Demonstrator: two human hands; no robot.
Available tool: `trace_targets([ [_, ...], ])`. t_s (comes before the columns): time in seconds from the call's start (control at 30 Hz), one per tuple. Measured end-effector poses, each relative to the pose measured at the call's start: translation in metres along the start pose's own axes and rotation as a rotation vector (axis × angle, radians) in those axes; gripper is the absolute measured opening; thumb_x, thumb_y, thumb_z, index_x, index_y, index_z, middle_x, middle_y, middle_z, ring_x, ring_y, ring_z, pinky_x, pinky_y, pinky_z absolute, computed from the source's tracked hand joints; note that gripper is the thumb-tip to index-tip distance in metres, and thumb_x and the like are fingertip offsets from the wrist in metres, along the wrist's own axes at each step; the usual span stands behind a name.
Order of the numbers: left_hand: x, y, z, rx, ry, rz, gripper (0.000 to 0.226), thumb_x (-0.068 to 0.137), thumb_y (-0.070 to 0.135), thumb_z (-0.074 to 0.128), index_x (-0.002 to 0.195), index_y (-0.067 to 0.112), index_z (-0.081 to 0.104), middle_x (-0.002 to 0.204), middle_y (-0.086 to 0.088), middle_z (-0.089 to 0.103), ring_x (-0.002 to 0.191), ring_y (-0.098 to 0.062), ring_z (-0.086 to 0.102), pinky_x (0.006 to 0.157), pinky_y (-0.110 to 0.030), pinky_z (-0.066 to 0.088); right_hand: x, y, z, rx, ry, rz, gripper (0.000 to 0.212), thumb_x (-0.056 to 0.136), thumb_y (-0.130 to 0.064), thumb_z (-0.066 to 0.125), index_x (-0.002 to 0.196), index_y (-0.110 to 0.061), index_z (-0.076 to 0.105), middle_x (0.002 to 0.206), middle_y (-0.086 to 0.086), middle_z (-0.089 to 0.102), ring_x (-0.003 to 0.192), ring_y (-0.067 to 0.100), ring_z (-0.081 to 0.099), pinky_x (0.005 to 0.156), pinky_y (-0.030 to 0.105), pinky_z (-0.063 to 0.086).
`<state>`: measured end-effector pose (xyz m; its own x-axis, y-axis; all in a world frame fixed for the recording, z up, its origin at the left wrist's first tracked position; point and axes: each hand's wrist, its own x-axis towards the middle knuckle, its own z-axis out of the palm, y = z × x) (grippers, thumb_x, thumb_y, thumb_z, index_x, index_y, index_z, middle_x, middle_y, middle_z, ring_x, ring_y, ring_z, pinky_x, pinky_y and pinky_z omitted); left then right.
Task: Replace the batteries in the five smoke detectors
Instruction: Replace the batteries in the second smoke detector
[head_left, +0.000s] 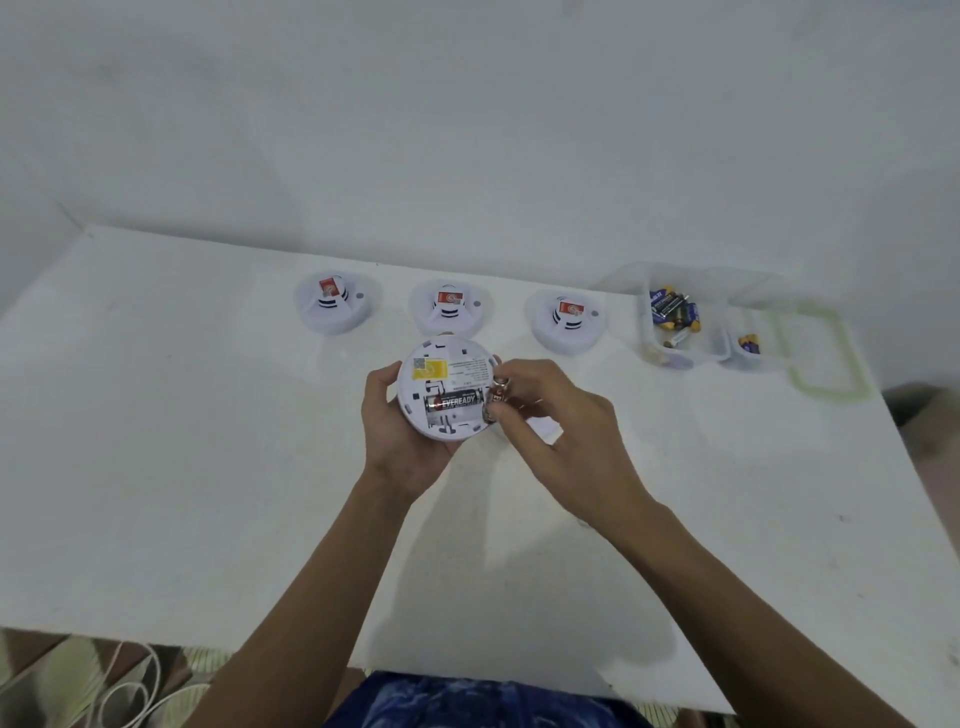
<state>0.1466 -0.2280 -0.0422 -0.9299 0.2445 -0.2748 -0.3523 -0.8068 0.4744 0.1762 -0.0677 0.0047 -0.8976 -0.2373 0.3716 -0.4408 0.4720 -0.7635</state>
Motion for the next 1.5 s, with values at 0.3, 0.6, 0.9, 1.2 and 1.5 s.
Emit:
trace_targets([
  [0.3,0.005,-0.005,0.007,-0.024,0.006,0.012,0.056,0.092,0.043,0.025,0.116,0.014,0.068,0.133,-0.02,0.055,0.125,-0.037,0.049,0.104,-0.044,0.039,-0.004,-0.004,0.019,0.013,0.189,0.085,0.025,0.083,-0.02,0.069,0.102,-0.007,0.062,0.099,0.004,0.073,0.087,0.007,0.067,0.072,0.015,0.055],
  [0.6,0.005,-0.007,0.014,-0.046,0.013,0.054,0.058,0.092,0.044,0.026,0.135,0.014,0.052,0.143,-0.024,0.044,0.133,-0.044,0.038,0.114,-0.055,0.023,-0.005,0.002,0.024,-0.13,0.29,0.086,0.023,0.081,-0.024,0.071,0.091,-0.005,0.066,0.091,0.006,0.07,0.079,0.011,0.062,0.07,0.004,0.045],
  [0.9,0.007,-0.008,0.018,-0.012,0.052,0.08,0.054,0.09,0.046,0.029,0.114,0.018,0.069,0.128,-0.018,0.06,0.125,-0.04,0.049,0.11,-0.051,0.03,-0.007,-0.003,0.036,-0.232,0.359,0.061,0.023,0.078,-0.023,0.071,0.09,-0.003,0.07,0.096,0.012,0.068,0.088,0.015,0.065,0.081,0.001,0.041],
  [1.2,0.012,0.002,0.021,-0.022,0.071,0.059,0.066,0.088,0.048,0.033,0.143,0.013,0.04,0.147,-0.022,0.039,0.136,-0.041,0.037,0.116,-0.049,0.019,-0.001,-0.008,0.042,-0.4,0.397,-0.075,0.028,0.079,-0.017,0.073,0.1,0.001,0.07,0.097,0.015,0.065,0.084,0.019,0.065,0.077,0.013,0.049],
  [1.5,0.009,0.006,0.028,-0.027,0.055,0.002,0.059,0.09,0.046,0.032,0.137,0.014,0.049,0.139,-0.019,0.05,0.125,-0.037,0.048,0.093,-0.041,0.047,-0.002,0.009,0.026,-0.547,0.258,-0.214,0.023,0.089,-0.018,0.064,0.098,0.001,0.071,0.101,0.015,0.066,0.09,0.024,0.062,0.074,0.023,0.052],
])
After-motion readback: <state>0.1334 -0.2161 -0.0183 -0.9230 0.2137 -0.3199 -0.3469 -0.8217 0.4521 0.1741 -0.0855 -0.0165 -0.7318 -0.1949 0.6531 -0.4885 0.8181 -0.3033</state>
